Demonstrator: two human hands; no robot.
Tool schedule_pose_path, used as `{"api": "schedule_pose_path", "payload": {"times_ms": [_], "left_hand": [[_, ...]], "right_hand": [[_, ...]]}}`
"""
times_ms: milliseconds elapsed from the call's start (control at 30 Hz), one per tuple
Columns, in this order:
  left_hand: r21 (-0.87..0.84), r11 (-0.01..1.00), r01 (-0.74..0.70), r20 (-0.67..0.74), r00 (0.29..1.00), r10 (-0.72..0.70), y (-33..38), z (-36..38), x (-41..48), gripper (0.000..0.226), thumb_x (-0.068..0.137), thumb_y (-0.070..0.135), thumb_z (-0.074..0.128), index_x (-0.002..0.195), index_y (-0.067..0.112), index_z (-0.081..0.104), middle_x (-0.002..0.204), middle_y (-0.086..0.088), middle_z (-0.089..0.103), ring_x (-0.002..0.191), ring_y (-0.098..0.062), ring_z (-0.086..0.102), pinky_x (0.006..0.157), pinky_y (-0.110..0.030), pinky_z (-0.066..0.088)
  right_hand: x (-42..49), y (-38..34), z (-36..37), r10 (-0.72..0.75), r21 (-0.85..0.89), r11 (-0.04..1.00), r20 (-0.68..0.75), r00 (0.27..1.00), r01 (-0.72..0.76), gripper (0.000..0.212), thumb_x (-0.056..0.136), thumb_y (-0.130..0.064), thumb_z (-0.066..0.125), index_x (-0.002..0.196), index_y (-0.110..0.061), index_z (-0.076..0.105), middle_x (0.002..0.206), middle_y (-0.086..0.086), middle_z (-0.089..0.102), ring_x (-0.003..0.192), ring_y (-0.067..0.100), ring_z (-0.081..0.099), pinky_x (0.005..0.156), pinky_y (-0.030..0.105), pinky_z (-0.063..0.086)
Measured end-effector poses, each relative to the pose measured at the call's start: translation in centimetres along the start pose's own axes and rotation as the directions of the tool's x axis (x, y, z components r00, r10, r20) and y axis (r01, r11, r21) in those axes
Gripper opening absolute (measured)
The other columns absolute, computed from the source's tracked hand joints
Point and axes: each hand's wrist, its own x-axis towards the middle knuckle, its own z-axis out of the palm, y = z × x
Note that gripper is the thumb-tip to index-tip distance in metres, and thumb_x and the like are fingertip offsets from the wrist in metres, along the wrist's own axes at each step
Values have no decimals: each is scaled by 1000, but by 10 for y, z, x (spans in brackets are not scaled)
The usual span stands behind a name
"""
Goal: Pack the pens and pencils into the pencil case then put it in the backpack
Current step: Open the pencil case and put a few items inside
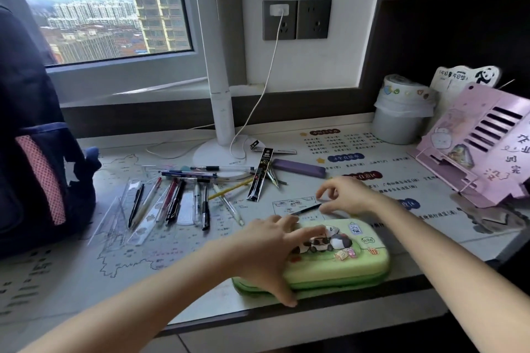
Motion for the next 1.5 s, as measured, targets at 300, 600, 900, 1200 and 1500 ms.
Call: {"api": "schedule_pose_path", "payload": {"times_ms": [300,600,900,1200,1500], "left_hand": [[-591,800,104,38,994,-100,-35,-14,-10,67,77,38,67,135,39,34,125,6,51,104,-12,56,90,-29,51],[-915,393,86,-117,878,-464,-57,-24,80,28,87,44,56,104,22,61,102,-2,65,91,-17,64,81,-33,56],[-776,623,99,-405,680,-612,-60,12,99,40,85,-8,38,111,12,60,117,-7,52,104,-19,50,85,-25,39],[-668,707,233,-541,500,-676,-47,48,81,27,68,-9,56,92,1,66,98,-10,53,93,-23,50,77,-21,37],[-658,670,344,-440,546,-713,-47,51,85,25,78,0,50,100,-1,61,103,-13,44,99,-28,45,87,-29,37]], "right_hand": [[-17,4,-24,-9,226,973,-138,990,41,13,93,-24,52,83,-20,58,75,-2,59,62,15,51,57,26,40],[-89,8,-45,-83,145,964,-636,767,224,6,87,-17,61,81,-17,61,71,-9,61,65,10,55,61,26,42],[-58,16,-15,-88,-50,996,-570,817,73,5,87,-16,61,84,-14,63,80,-3,61,82,20,56,71,30,40],[2,-33,28,33,162,987,-326,945,21,23,94,-14,49,113,-6,60,96,8,67,65,8,52,56,16,39],[34,-72,30,160,-117,978,-130,979,-175,43,83,-46,60,65,-11,44,68,1,53,74,28,55,49,28,31]]}}
